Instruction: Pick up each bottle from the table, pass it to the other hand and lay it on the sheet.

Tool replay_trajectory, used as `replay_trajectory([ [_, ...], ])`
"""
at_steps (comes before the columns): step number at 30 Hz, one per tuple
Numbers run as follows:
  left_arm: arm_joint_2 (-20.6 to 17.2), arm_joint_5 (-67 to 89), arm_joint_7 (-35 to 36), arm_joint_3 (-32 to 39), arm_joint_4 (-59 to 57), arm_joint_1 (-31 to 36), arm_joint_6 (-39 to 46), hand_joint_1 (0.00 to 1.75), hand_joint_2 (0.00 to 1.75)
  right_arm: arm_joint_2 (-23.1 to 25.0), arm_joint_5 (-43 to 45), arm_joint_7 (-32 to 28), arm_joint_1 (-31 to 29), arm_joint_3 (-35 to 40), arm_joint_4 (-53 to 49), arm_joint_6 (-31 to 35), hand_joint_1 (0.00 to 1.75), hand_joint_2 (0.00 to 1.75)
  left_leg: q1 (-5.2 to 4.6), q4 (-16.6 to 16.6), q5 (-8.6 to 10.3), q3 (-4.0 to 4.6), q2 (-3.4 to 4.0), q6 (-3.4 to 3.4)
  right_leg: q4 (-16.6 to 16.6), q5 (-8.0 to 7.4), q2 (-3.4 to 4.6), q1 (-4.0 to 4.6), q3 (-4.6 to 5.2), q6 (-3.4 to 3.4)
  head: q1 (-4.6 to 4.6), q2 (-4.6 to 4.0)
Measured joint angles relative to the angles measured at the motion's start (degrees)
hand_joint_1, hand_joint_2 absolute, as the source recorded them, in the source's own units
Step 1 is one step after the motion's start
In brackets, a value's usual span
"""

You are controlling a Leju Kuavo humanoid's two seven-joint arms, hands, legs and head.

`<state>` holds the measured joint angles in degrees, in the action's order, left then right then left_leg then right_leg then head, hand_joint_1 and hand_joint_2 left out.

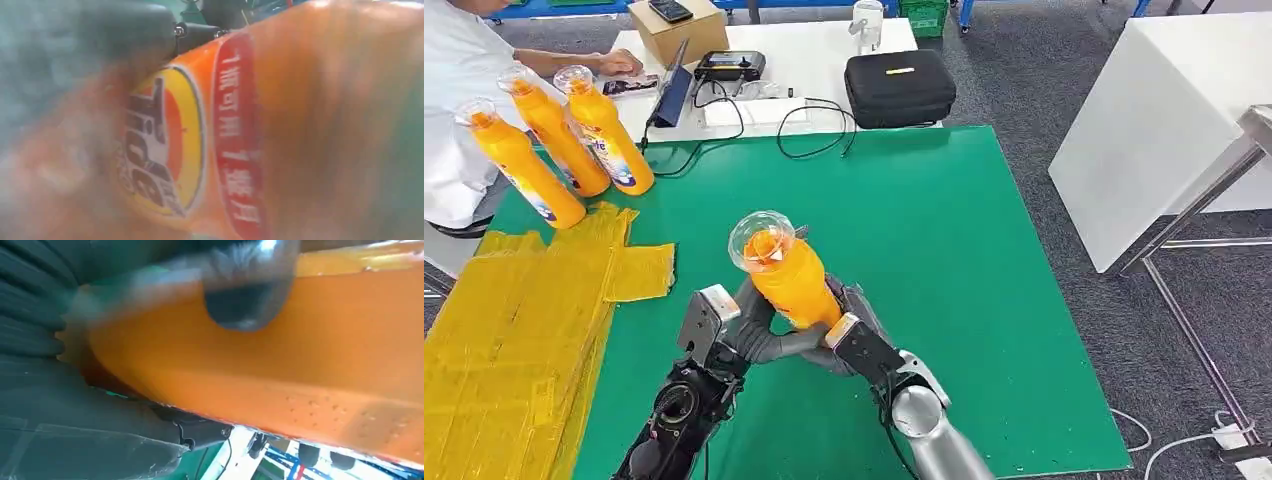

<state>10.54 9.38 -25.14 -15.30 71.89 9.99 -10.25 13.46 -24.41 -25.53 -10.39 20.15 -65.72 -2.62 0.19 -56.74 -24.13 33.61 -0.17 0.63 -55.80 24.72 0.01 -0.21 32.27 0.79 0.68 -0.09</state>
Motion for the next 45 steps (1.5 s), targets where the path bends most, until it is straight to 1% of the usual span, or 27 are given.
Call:
replay_trajectory([
  [1, 0.0, -0.1, 0.0, 0.1, 0.0, 0.0, 0.0, 1.75, 1.75, 0.0, -0.1, 0.0, 0.0, 0.1, 0.2, 0.2, 1.75, 1.75, 0.00, 0.0, 0.00, 0.00, 0.00, 0.00, 0.0, 0.00, 0.00, 0.00, 0.00, 0.00, 0.00, 0.00],
  [9, 0.4, -4.3, 0.1, 1.7, -0.1, -0.3, -0.5, 1.75, 1.75, 0.0, -0.7, 0.1, -0.6, 0.4, 1.4, 1.3, 1.75, 1.75, 0.01, 0.0, 0.00, -0.01, 0.00, 0.00, 0.0, 0.00, 0.00, 0.01, 0.01, 0.00, 0.00, 0.00],
  [26, 0.9, -4.9, 0.1, 2.9, -0.1, -0.8, 0.2, 1.75, 1.75, 0.1, -0.7, 0.1, -1.1, 0.6, 2.5, 1.5, 1.75, 1.75, 0.00, 0.0, 0.00, 0.00, 0.00, 0.00, 0.0, 0.00, 0.00, 0.00, 0.01, 0.00, 0.00, 0.00],
  [27, 0.9, -4.9, 0.1, 2.9, -0.1, -0.9, 0.3, 1.75, 1.75, 0.2, -0.7, 0.1, -1.1, 0.6, 2.5, 1.5, 1.34, 1.75, 0.00, 0.0, 0.00, 0.00, 0.00, 0.00, 0.0, 0.00, 0.00, 0.00, 0.01, 0.00, 0.00, 0.00],
  [28, 1.0, -4.9, 0.1, 2.9, -0.1, -0.9, 0.3, 1.75, 1.75, 0.1, -0.7, 0.2, -1.1, 0.6, 2.6, 1.5, 0.07, 1.75, 0.00, 0.0, 0.00, 0.00, 0.00, 0.00, 0.0, 0.00, 0.00, 0.00, 0.01, 0.00, 0.00, 0.00],
  [29, 1.0, -4.9, 0.1, 2.9, -0.1, -0.9, 0.3, 1.75, 1.75, 0.2, -0.8, 0.1, -1.3, 0.6, 2.7, 1.6, 0.00, 1.75, 0.00, 0.0, 0.00, -0.01, 0.01, 0.00, 0.0, 0.00, 0.00, 0.00, 0.01, 0.00, 0.00, 0.00],
  [35, 1.4, -5.4, -0.1, 3.3, 0.2, -0.9, 1.8, 1.75, 1.75, 0.1, -0.9, 0.1, -0.9, -0.6, 2.4, 4.3, 0.00, 1.75, 0.00, 0.0, 0.00, -0.01, 0.00, 0.00, 0.0, 0.00, 0.00, 0.00, 0.01, 0.00, 0.02, 0.00],
  [41, 1.4, -4.9, -0.1, 4.9, 1.6, -1.3, 3.7, 1.75, 1.75, -0.9, 0.1, -0.3, 1.1, -3.8, -3.4, 6.0, 0.00, 1.75, -0.01, 0.0, 0.00, 0.00, 0.00, 0.00, 0.0, 0.00, 0.00, -0.01, 0.01, 0.00, 0.00, 0.00],
  [43, 1.4, -2.0, -0.5, 5.4, 2.1, -1.5, 6.8, 1.75, 1.75, -1.2, 0.3, -0.5, 1.9, -4.8, -5.4, 6.8, 0.00, 1.75, 0.00, 0.0, 0.00, 0.00, 0.00, 0.00, 0.0, 0.00, 0.00, -0.01, 0.02, 0.00, 0.00, 0.00],
  [45, 1.2, 3.7, -0.8, 5.9, 2.7, -1.6, 12.7, 1.75, 1.75, -1.4, 0.7, -0.6, 2.9, -6.1, -8.1, 7.8, 0.00, 1.75, 0.00, 0.0, 0.00, 0.00, 0.00, 0.00, 0.0, 0.00, 0.00, 0.00, 0.02, 0.00, -0.02, 0.00],
])
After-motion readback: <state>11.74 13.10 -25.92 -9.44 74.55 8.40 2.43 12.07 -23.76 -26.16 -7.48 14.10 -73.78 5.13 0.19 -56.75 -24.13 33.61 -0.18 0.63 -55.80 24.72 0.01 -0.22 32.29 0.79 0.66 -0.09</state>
